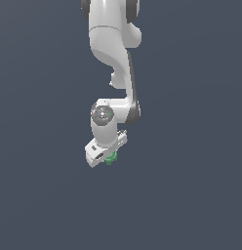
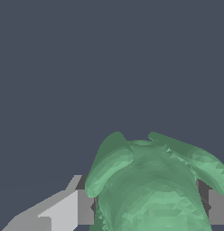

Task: Pick up the object and move it to a goal position.

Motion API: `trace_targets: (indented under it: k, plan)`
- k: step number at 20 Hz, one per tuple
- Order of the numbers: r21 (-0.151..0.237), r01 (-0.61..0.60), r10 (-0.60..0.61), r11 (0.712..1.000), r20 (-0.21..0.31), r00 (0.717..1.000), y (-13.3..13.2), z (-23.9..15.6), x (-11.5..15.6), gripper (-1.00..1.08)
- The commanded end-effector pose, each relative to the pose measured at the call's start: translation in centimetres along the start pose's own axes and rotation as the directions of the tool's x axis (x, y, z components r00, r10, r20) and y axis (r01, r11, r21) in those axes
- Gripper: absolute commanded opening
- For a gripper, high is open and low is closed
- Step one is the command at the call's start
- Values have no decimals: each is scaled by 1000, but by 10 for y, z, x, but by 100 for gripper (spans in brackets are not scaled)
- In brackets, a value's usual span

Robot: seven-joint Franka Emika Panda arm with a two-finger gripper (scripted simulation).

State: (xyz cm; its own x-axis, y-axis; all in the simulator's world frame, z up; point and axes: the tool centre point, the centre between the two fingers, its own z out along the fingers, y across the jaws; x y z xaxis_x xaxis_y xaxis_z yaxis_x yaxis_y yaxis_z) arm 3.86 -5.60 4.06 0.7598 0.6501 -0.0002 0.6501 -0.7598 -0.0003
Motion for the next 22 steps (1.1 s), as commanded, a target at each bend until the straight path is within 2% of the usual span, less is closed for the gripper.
trace_targets:
  k: [1,8,22]
  plan:
    - [0,0,0,1000,0,1000,0,-3,-1,-100]
    - [0,0,0,1000,0,1000,1,-31,-10,-100]
    - [0,0,0,1000,0,1000,4,-128,-39,-100]
